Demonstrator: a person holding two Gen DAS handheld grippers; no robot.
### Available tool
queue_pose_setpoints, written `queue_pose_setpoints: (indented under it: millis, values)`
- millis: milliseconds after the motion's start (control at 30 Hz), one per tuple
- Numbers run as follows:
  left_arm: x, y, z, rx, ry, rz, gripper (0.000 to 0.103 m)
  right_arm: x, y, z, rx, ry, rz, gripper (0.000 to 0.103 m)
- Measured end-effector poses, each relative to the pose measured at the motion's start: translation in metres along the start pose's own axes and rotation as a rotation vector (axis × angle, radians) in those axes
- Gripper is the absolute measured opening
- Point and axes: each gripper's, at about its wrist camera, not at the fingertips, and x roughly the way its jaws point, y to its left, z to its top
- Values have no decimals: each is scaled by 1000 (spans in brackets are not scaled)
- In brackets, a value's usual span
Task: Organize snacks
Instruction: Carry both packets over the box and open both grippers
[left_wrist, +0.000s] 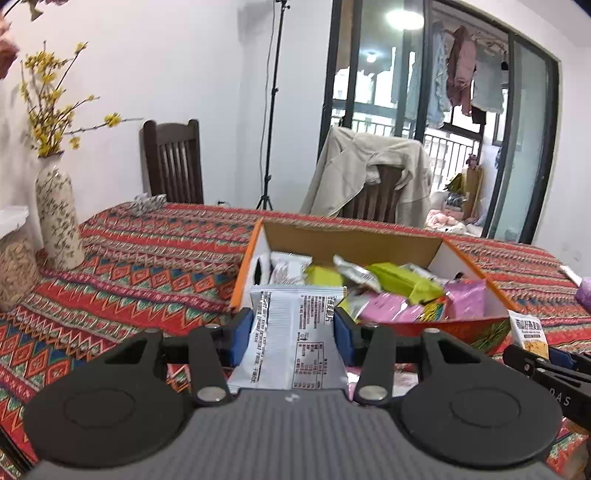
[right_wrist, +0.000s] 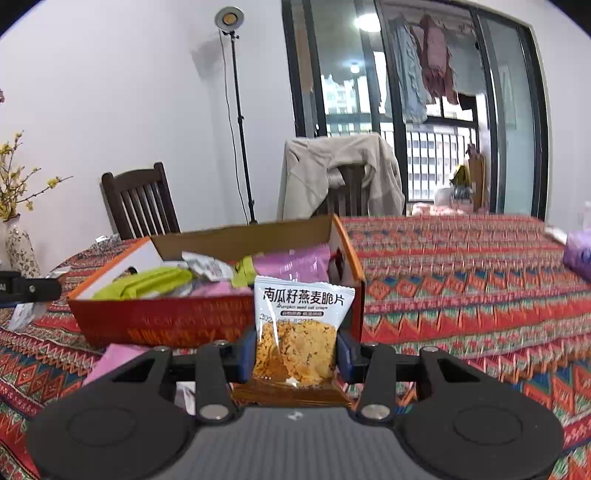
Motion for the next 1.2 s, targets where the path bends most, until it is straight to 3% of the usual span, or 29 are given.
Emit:
queue_pose_setpoints:
  millis: [433, 733, 900, 933, 967, 1000, 1033, 1067, 1200]
  values:
    - [32, -27, 30, 0, -32, -48, 48, 21, 12, 51, -60, -77, -10, 42]
    - [98, -41, 47, 12, 23, -1, 48, 93, 13, 80, -49, -19, -23, 42]
    - [116, -38, 45, -8, 35, 0, 50, 120, 16, 82, -45, 31, -24, 45]
    - [117, -36, 44, -16, 36, -9, 56, 122, 17, 81, -45, 35, -27, 49]
    - [116, -34, 43, -22, 35, -17, 72, 123, 17, 80, -46, 34, -28, 63]
    - [115, -31, 41, -31, 29, -21, 82, 122, 17, 78, -46, 31, -27, 73]
    - [112, -30, 40, -40, 14, -18, 96, 119, 18, 76, -44, 24, -28, 91]
    - [107, -26, 39, -52, -8, -14, 103, 117, 17, 75, -39, 11, -31, 99]
    - [97, -12, 38, -90, -25, -31, 103, 104, 12, 75, -22, -19, -31, 103]
